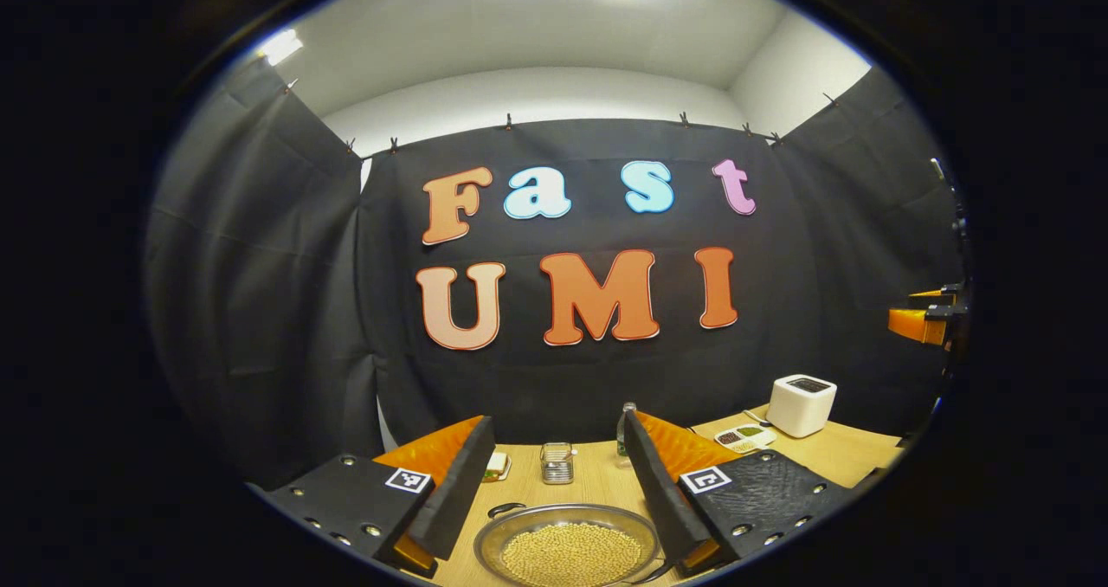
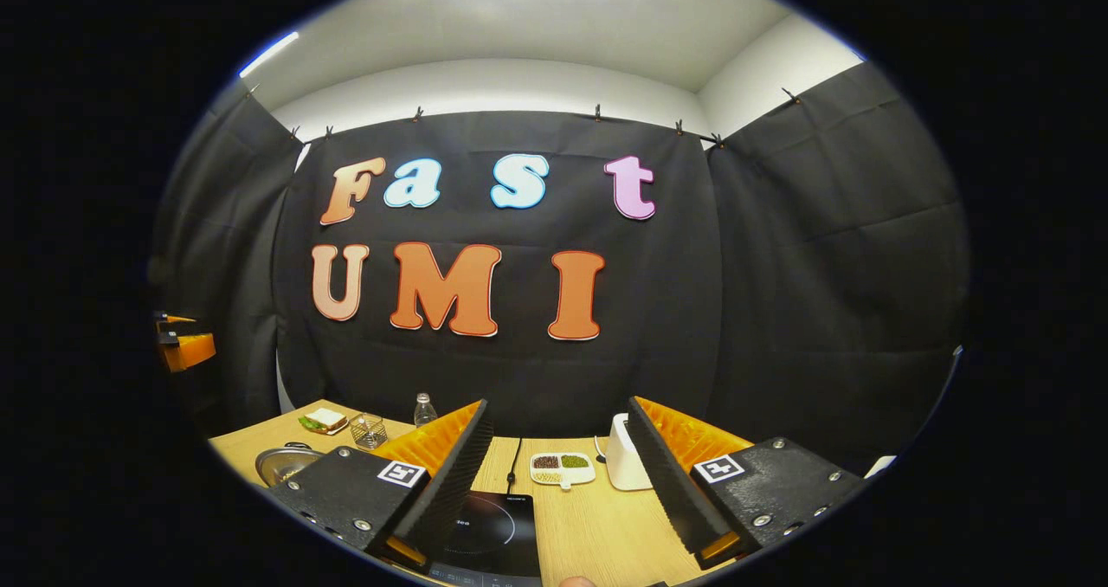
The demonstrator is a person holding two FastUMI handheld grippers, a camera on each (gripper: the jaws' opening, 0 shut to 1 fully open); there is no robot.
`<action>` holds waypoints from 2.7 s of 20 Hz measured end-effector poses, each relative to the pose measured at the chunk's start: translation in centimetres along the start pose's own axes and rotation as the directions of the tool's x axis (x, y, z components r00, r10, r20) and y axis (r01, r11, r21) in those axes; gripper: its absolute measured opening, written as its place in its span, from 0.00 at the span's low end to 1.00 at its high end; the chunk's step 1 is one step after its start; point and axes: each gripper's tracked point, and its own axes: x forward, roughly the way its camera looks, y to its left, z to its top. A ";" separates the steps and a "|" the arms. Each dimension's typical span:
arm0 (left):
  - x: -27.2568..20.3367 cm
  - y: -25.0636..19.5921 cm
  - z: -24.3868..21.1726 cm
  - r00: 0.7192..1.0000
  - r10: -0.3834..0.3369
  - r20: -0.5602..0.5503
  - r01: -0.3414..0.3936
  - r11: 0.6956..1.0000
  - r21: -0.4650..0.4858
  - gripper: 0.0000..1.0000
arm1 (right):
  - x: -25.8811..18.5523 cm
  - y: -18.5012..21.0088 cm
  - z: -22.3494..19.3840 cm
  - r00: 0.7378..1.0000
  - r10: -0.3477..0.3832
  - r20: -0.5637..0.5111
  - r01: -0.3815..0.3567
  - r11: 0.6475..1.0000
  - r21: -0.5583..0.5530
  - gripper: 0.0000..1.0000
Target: First push the handle of the pot to place it horizontally, then grasp the pot with both hands and set it on the induction cooktop.
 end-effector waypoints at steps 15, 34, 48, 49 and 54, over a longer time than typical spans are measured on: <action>-0.3 -1.6 -2.1 0.996 -0.086 -0.033 0.085 0.995 -0.046 0.12 | 0.0 0.1 -0.8 1.000 0.010 -0.024 -0.010 1.000 0.002 0.97; -4.0 -4.5 -14.2 0.946 -0.178 -0.272 0.178 0.984 -0.026 0.03 | 0.3 0.9 -1.8 0.999 0.020 -0.047 -0.020 1.000 0.000 1.00; -9.2 -6.1 -26.4 0.835 -0.219 -0.505 0.181 0.976 -0.125 0.03 | 0.1 1.1 -3.4 0.997 0.036 -0.073 -0.036 0.999 0.000 0.97; -9.5 -6.2 -27.2 0.823 -0.221 -0.524 0.179 0.975 -0.130 0.03 | 0.2 1.1 -3.5 0.996 0.038 -0.075 -0.038 0.999 0.001 0.97; -10.8 -7.0 -31.3 0.767 -0.235 -0.597 0.188 0.972 -0.142 0.03 | 0.2 1.1 -4.5 0.994 0.044 -0.096 -0.044 0.999 0.002 0.97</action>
